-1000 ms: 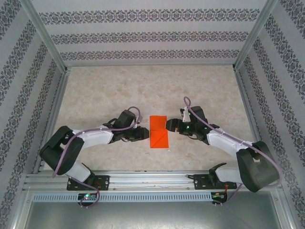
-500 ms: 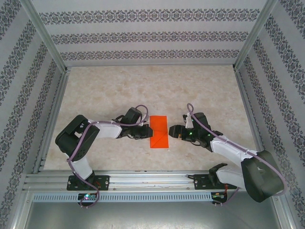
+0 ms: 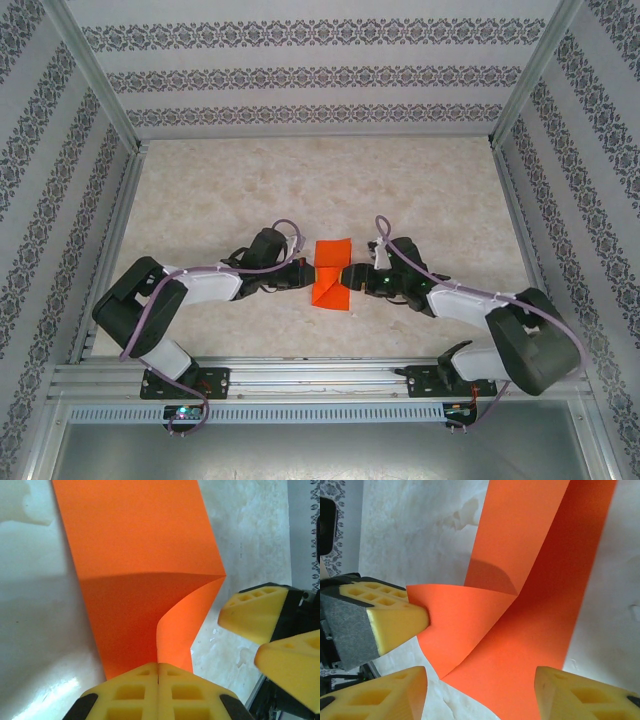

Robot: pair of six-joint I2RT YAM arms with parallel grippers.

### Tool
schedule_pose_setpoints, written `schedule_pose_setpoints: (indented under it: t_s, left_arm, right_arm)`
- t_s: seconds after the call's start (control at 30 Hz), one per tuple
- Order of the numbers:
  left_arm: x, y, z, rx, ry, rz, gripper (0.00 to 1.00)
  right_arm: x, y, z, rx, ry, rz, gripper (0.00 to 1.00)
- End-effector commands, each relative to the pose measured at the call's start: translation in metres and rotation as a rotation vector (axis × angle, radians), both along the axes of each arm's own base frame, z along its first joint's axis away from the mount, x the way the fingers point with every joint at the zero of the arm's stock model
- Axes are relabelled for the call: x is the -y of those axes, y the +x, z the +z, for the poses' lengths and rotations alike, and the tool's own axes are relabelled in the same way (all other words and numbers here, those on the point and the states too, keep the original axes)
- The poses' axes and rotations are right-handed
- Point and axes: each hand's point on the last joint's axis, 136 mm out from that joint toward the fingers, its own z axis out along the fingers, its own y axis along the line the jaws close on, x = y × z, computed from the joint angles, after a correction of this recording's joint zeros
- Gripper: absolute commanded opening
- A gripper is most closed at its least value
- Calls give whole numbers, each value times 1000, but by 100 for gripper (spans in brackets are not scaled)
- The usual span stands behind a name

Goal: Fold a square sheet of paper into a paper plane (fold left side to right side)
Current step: Turn over the paper at the center of the table.

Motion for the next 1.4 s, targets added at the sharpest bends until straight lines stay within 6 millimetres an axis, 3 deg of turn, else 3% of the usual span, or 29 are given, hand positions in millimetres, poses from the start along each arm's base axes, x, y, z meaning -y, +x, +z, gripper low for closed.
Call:
schedule_pose_setpoints:
  t_s: [0.0,0.27,0.4,0.57,0.77,0.97,1.13,1.17,1.37]
  left_arm:
    - [-2,9,9,44,-28,39,0]
    - [-4,8,6,37,-16,45,0]
    - [-5,7,5,34,-12,48,3]
    - [-10,7,8,47,-3,67,14]
    - [-23,8,36,114,2,113,33]
    - [-48,6,91,252,-21,192,56]
    - [-71,-2,152,417,-143,279,96]
    - [-74,-4,164,442,-181,286,100]
    - [-63,-24,237,547,-446,176,100]
  right_arm:
    - [-20,16,16,56,65,9,59]
    - [-50,24,4,42,72,59,54]
    - [-57,28,-3,27,77,66,44]
    - [-56,28,-2,28,80,64,23]
    - [-44,35,18,81,104,50,6]
    - [-26,50,64,209,164,24,2]
    - [-8,60,125,379,232,-1,2]
    - [-6,59,137,414,244,-1,2]
    - [2,46,214,637,341,15,2]
